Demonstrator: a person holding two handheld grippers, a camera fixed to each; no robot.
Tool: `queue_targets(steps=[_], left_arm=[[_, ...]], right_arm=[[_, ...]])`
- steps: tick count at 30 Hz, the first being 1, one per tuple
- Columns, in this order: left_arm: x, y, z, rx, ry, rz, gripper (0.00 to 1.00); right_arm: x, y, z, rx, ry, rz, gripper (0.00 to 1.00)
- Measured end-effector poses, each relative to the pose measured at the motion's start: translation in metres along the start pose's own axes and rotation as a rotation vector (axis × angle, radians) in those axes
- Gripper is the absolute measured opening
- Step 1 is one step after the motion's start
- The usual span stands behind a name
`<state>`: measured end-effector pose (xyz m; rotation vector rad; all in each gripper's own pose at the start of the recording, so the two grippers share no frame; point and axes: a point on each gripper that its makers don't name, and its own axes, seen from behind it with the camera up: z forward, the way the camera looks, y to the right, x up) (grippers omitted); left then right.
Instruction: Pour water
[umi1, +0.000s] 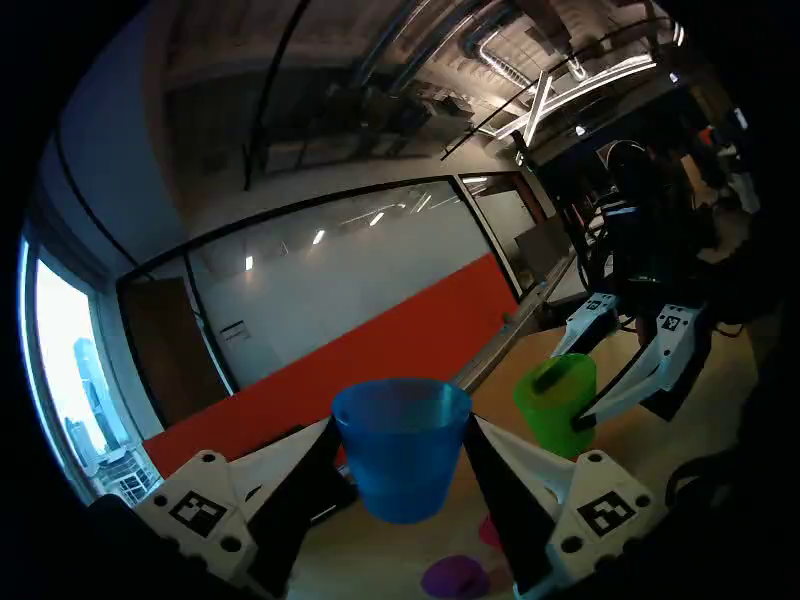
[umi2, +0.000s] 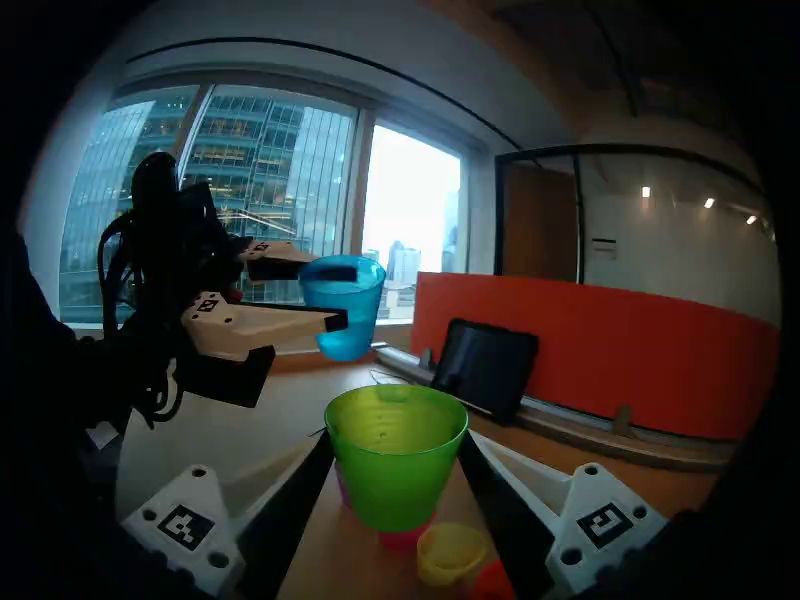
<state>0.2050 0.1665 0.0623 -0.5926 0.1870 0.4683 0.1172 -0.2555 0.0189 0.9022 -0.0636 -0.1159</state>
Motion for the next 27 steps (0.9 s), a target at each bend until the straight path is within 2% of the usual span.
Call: queue_targets(steps=[14,27], left_arm=[[0.018,-0.003,0.009,0.005,0.010,0.161,0.86],[0.039,-0.007,0.008,0.016,0.023,0.305,0.85]], right_arm=[[0.000,-0.012,0.005,0.028,0.007,-0.008,0.90],[-0.002,-0.023,0.009,0.051,0.006,-0.018,0.90]])
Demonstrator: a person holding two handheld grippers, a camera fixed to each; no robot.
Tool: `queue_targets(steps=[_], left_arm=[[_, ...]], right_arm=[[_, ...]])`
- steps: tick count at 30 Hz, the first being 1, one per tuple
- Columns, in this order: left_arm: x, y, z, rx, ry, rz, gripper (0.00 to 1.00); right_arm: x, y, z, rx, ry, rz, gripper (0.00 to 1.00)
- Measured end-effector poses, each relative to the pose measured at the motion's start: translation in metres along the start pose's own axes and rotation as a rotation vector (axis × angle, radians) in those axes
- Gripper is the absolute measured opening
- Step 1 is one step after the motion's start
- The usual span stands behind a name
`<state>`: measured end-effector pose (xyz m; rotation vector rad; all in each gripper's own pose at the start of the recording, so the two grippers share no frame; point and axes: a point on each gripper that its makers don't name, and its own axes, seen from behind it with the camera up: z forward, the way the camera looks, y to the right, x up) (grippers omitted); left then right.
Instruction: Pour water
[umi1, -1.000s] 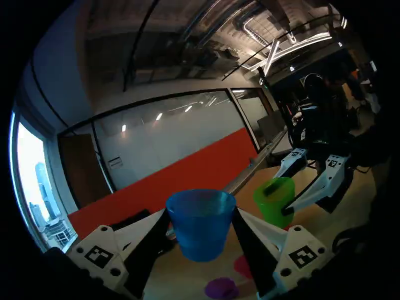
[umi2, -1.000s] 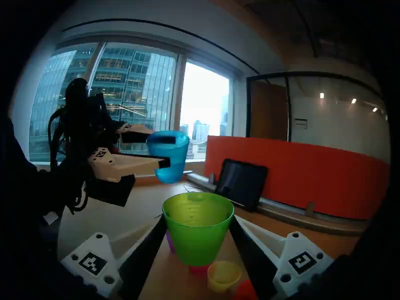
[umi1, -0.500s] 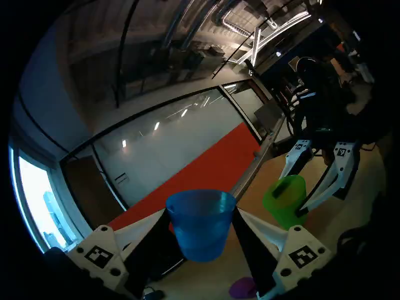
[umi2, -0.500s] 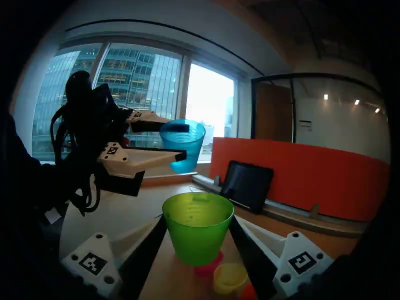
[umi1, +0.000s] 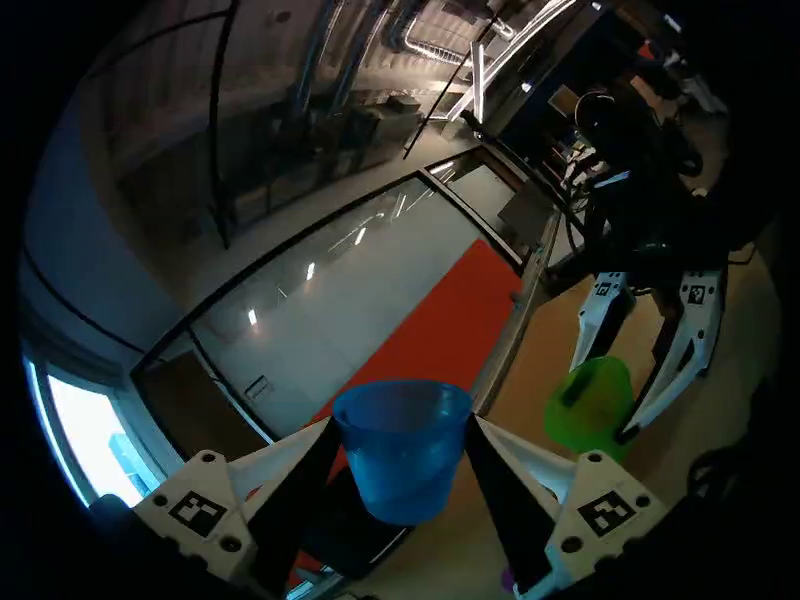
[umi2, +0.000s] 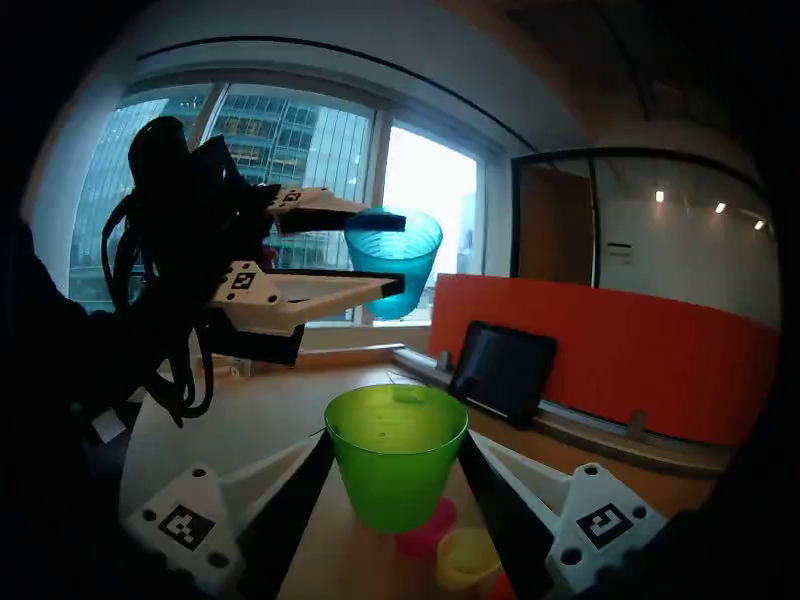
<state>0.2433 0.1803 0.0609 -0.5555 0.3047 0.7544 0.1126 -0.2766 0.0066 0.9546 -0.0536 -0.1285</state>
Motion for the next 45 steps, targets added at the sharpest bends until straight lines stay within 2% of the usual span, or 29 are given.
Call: queue_targets(steps=[15,45], left_arm=[[0.019,-0.010,0.005,0.010,0.022,0.113,0.86],[0.039,-0.008,0.009,0.016,0.050,0.294,0.86]], right_arm=[[-0.003,-0.007,0.006,0.020,-0.002,0.006,0.90],[-0.004,-0.015,0.013,0.041,-0.002,0.013,0.89]])
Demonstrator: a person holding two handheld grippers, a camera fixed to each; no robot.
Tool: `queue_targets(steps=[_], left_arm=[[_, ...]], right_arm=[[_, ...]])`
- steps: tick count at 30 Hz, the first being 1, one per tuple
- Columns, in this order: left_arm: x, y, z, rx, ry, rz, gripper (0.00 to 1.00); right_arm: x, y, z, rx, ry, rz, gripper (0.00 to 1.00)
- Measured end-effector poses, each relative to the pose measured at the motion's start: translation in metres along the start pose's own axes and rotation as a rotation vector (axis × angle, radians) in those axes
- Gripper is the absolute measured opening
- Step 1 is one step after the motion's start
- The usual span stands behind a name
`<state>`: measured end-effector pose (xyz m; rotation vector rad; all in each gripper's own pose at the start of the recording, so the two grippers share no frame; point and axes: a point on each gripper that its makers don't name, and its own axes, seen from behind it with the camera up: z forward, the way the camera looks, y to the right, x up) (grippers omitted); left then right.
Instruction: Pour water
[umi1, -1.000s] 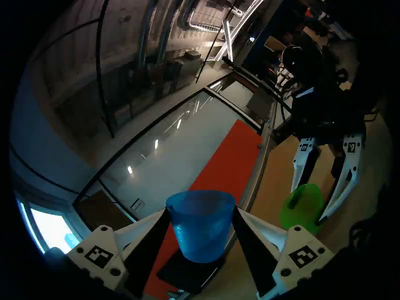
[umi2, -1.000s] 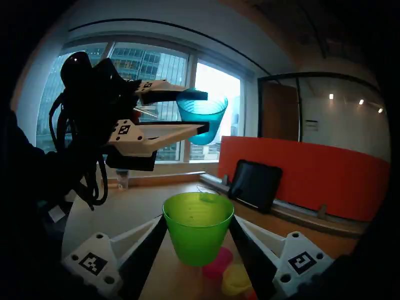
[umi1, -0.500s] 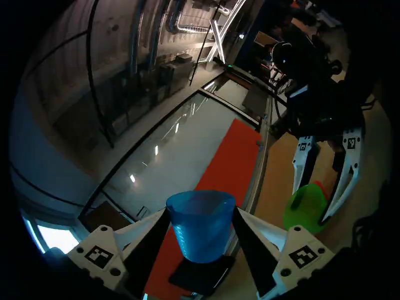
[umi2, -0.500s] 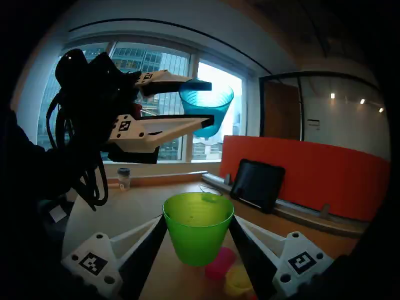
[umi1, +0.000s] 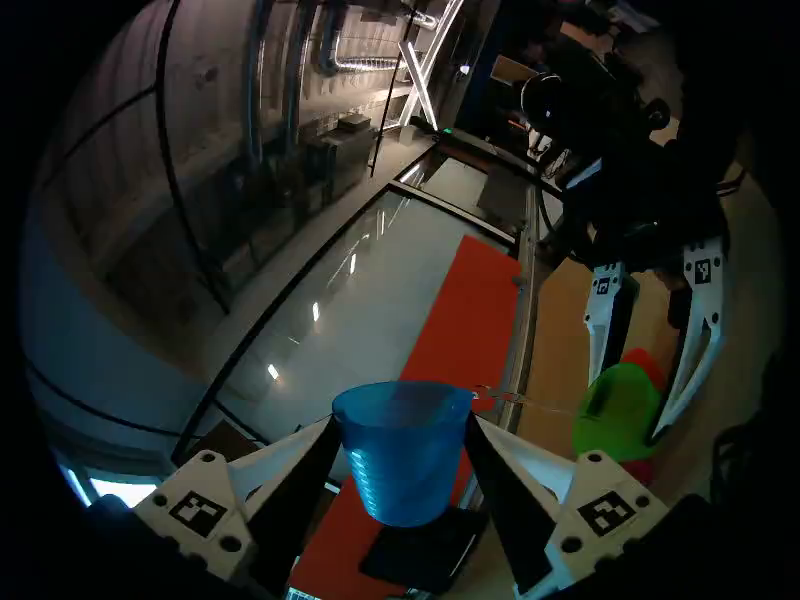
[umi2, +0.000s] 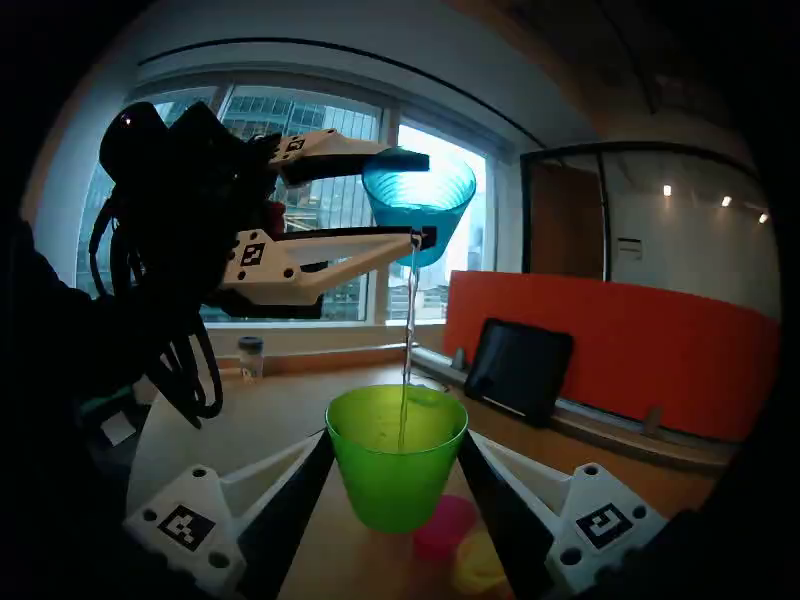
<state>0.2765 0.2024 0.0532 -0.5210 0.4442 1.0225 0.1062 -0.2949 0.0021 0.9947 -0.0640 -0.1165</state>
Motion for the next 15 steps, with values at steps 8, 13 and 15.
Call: queue_targets(steps=[8,13,15], left_arm=[[0.0029,-0.0005,0.0012,-0.003,-0.001,0.036,0.86],[0.0042,-0.0002,0.0024,-0.006,0.000,0.053,0.86],[0.0051,-0.0002,0.0030,-0.008,0.001,0.060,0.86]], right_arm=[[0.0014,-0.0001,-0.0025,0.000,0.003,-0.002,0.89],[0.0017,0.0002,-0.0038,-0.001,0.006,-0.002,0.89],[0.0016,0.0002,-0.0043,-0.001,0.006,-0.002,0.89]])
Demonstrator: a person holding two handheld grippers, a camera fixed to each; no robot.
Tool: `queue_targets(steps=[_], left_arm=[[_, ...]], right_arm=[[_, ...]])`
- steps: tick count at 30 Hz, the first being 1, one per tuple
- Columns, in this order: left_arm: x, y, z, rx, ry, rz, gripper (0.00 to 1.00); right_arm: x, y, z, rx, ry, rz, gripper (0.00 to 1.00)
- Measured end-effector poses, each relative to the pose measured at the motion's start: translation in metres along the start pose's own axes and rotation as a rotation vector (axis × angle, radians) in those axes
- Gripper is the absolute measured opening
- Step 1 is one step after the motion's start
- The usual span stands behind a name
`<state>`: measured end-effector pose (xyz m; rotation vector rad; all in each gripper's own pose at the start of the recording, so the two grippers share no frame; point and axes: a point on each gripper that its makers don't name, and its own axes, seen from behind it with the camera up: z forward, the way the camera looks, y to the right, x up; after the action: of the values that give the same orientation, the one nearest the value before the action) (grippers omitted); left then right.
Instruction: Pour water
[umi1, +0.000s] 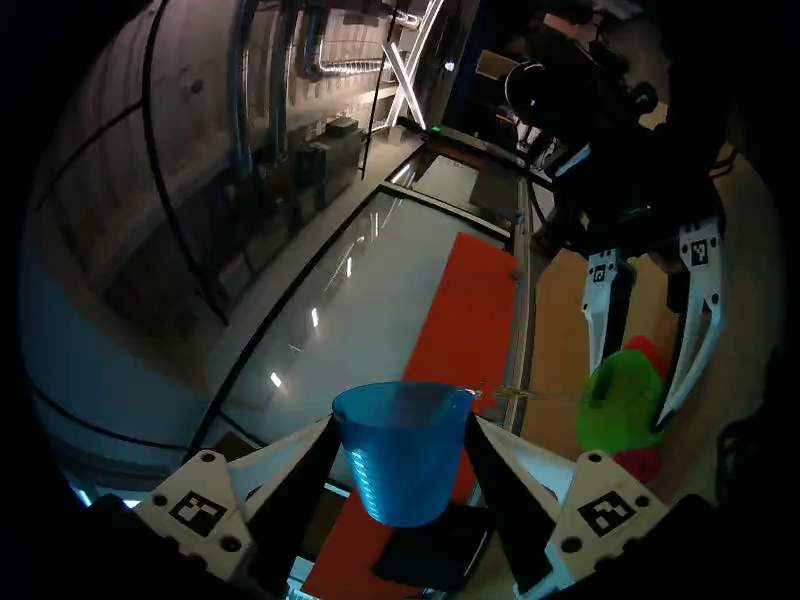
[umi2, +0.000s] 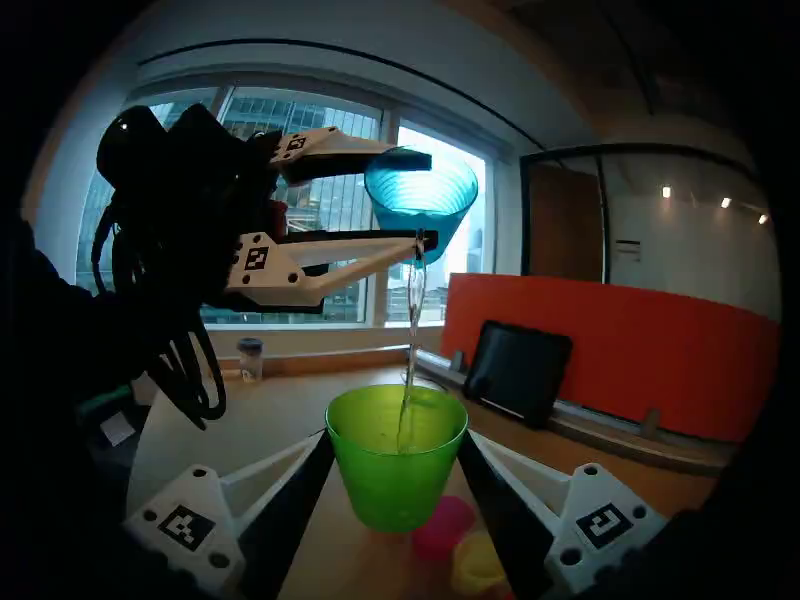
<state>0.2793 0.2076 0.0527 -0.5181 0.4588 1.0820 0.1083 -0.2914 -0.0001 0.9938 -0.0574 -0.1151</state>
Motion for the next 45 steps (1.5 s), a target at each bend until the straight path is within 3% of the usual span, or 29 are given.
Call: queue_targets(steps=[12,45], left_arm=[[0.004,0.001,0.004,-0.005,0.001,0.052,0.86],[0.021,-0.012,0.003,0.016,0.025,0.199,0.86]], right_arm=[[0.002,0.001,-0.002,-0.004,0.009,-0.001,0.89],[0.013,0.006,-0.007,-0.020,0.030,-0.019,0.89]])
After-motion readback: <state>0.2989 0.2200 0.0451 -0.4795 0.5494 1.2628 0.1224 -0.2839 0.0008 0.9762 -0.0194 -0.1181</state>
